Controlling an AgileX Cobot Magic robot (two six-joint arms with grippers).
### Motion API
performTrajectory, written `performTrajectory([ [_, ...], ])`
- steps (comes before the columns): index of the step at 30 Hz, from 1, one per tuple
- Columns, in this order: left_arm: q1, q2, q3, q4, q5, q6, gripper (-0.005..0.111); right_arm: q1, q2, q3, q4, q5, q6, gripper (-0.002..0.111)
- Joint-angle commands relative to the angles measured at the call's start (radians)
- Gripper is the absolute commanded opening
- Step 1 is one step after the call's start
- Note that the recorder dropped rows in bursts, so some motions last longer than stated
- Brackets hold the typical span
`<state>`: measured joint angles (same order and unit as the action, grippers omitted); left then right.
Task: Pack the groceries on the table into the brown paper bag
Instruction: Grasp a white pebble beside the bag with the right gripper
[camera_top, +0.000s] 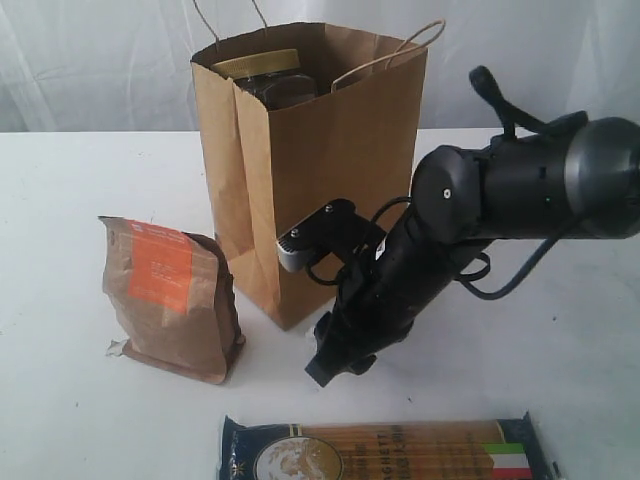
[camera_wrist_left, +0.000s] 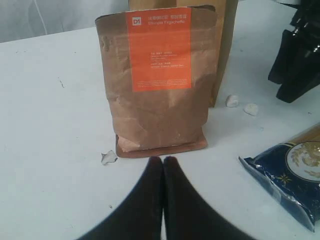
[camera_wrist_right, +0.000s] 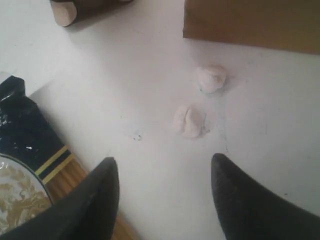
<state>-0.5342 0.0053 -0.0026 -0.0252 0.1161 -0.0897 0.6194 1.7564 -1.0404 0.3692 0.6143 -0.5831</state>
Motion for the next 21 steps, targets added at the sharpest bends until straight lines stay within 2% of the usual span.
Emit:
performTrajectory([
  [1,0.005,-0.005,0.003,-0.005,0.001,0.000,0.000,0.002,0.048,-0.035,-0.007,0.011,0.007,0.052],
  [5,0.005,-0.005,0.003,-0.005,0.001,0.000,0.000,0.008,0.112,-0.070,-0.045,0.028,0.012,0.046],
  [10,0.005,-0.005,0.003,-0.005,0.001,0.000,0.000,0.008,0.154,-0.120,-0.120,0.041,0.068,0.046],
  [21,0.005,-0.005,0.003,-0.005,0.001,0.000,0.000,0.019,0.229,-0.161,-0.121,0.052,0.068,0.046],
])
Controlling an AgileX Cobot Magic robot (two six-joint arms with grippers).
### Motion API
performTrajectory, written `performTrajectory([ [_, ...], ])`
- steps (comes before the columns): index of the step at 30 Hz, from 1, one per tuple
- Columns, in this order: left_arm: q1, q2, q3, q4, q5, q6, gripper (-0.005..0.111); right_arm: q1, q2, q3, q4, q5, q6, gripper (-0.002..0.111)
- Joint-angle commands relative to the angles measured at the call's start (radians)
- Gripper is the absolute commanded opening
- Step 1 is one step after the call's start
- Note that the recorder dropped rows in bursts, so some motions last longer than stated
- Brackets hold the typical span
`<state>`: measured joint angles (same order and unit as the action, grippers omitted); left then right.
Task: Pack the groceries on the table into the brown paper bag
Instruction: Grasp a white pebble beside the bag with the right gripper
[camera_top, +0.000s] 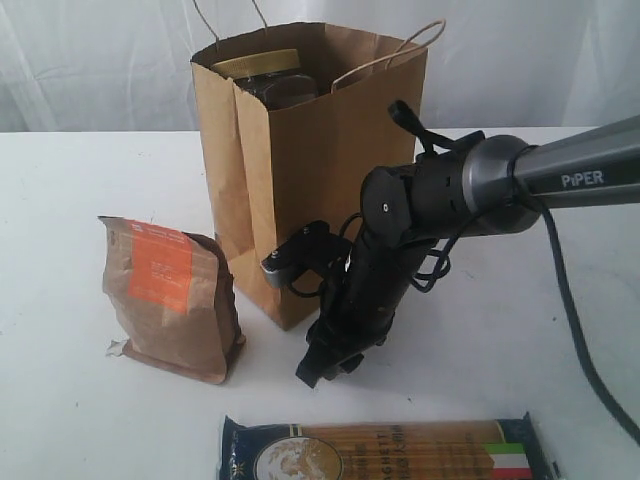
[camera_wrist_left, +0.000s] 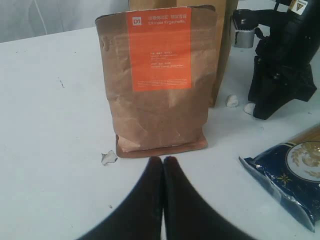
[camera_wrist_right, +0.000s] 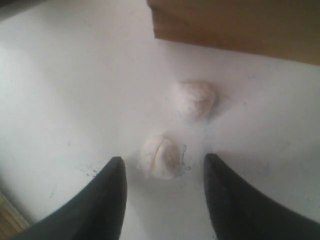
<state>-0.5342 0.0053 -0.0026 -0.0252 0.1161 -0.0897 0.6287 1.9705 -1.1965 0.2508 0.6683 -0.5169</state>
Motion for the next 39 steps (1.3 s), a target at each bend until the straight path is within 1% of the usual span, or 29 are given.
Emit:
performTrajectory([
  [1,0.005,-0.005,0.003,-0.005,0.001,0.000,0.000,0.015,0.023,-0.005,0.000,-0.002,0.002,0.046],
  [6,0.005,-0.005,0.003,-0.005,0.001,0.000,0.000,0.028,0.041,-0.005,0.000,-0.014,0.002,0.045],
  [8,0.005,-0.005,0.003,-0.005,0.001,0.000,0.000,0.029,0.044,-0.005,0.000,-0.009,0.002,0.044],
  [16,0.005,-0.005,0.003,-0.005,0.001,0.000,0.000,0.029,0.044,-0.003,0.000,0.051,0.009,0.023],
  [20,0.005,-0.005,0.003,-0.005,0.001,0.000,0.000,0.029,0.033,-0.001,0.000,0.071,0.025,0.016],
  [26,0.005,-0.005,0.003,-0.005,0.001,0.000,0.000,0.028,-0.012,0.001,0.000,0.094,0.025,0.009],
  [32,0.005,-0.005,0.003,-0.005,0.001,0.000,0.000,0.028,-0.098,0.045,-0.002,0.081,0.027,0.004],
  [39,0.005,-0.005,0.003,-0.005,0.001,0.000,0.000,0.020,-0.231,0.089,-0.002,0.045,0.027,0.003],
])
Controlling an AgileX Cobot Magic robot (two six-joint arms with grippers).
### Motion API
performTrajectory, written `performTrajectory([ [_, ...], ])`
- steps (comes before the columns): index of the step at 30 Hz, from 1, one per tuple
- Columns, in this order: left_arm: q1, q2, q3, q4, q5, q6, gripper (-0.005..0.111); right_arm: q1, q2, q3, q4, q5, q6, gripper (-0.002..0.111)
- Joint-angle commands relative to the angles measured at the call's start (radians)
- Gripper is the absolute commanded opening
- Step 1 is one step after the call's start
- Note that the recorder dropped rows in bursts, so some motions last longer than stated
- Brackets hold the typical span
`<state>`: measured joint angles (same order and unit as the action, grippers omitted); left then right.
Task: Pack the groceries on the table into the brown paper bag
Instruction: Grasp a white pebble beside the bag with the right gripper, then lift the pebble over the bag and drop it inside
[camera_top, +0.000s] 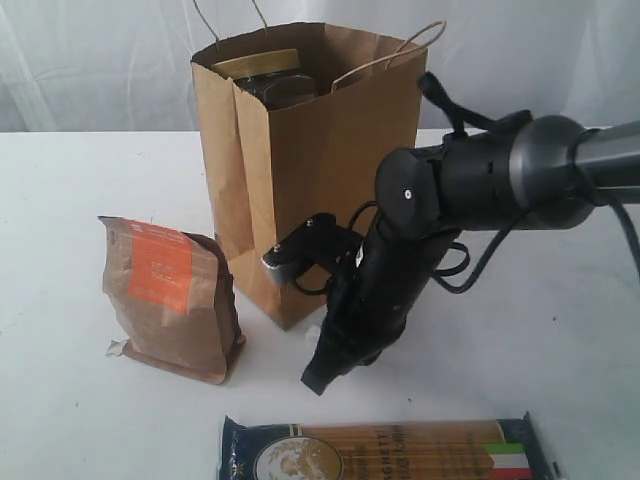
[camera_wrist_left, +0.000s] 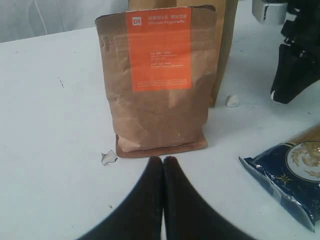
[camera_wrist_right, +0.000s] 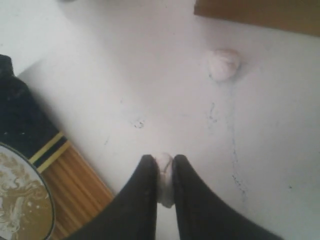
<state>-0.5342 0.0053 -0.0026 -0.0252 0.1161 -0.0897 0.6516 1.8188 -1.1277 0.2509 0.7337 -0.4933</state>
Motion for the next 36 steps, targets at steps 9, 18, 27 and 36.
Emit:
performTrajectory([
  [9,0.005,-0.005,0.003,-0.005,0.001,0.000,0.000,-0.003,-0.305,0.023,0.000,-0.040,0.004,0.003],
  [18,0.005,-0.005,0.003,-0.005,0.001,0.000,0.000,-0.003,-0.564,0.023,0.009,-0.097,0.004,0.003],
  [27,0.005,-0.005,0.003,-0.005,0.001,0.000,0.000,-0.003,-0.772,0.023,0.005,-0.362,0.002,0.003],
  [36,0.005,-0.005,0.003,-0.005,0.001,0.000,0.000,-0.011,-0.682,0.022,-0.073,-0.575,-0.044,0.003],
])
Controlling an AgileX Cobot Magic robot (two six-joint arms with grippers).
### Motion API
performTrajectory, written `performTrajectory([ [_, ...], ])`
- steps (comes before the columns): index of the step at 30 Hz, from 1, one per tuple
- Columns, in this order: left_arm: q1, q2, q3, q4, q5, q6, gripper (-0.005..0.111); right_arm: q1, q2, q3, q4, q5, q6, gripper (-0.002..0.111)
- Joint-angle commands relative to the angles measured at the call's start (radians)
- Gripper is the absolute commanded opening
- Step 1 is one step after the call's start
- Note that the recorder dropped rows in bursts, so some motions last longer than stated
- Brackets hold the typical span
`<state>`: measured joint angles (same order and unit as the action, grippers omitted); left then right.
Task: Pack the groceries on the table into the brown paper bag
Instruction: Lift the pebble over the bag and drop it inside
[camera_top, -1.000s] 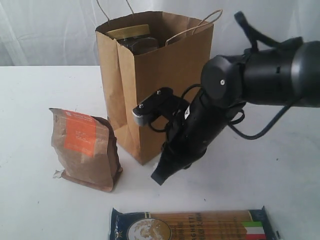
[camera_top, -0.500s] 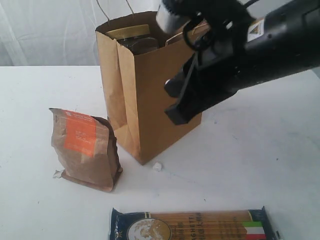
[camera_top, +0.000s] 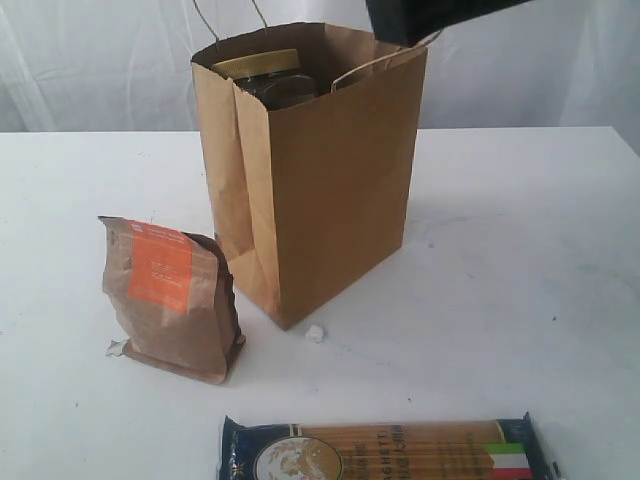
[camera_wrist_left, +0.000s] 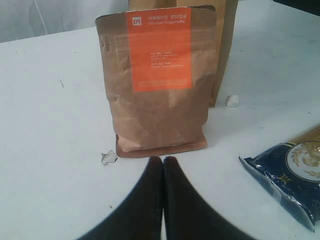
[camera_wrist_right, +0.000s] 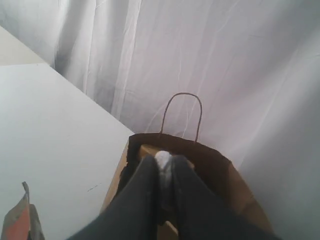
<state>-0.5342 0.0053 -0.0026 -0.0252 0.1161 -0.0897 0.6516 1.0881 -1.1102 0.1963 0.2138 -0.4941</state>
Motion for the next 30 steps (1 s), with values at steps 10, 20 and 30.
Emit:
performTrajectory([
  [10,0.005,-0.005,0.003,-0.005,0.001,0.000,0.000,-0.135,0.254,-0.056,-0.012,-0.084,-0.029,0.003],
  [20,0.005,-0.005,0.003,-0.005,0.001,0.000,0.000,-0.144,0.437,-0.242,0.069,-0.043,0.054,0.003],
  [30,0.005,-0.005,0.003,-0.005,0.001,0.000,0.000,-0.197,0.545,-0.298,0.095,-0.032,0.131,0.003],
])
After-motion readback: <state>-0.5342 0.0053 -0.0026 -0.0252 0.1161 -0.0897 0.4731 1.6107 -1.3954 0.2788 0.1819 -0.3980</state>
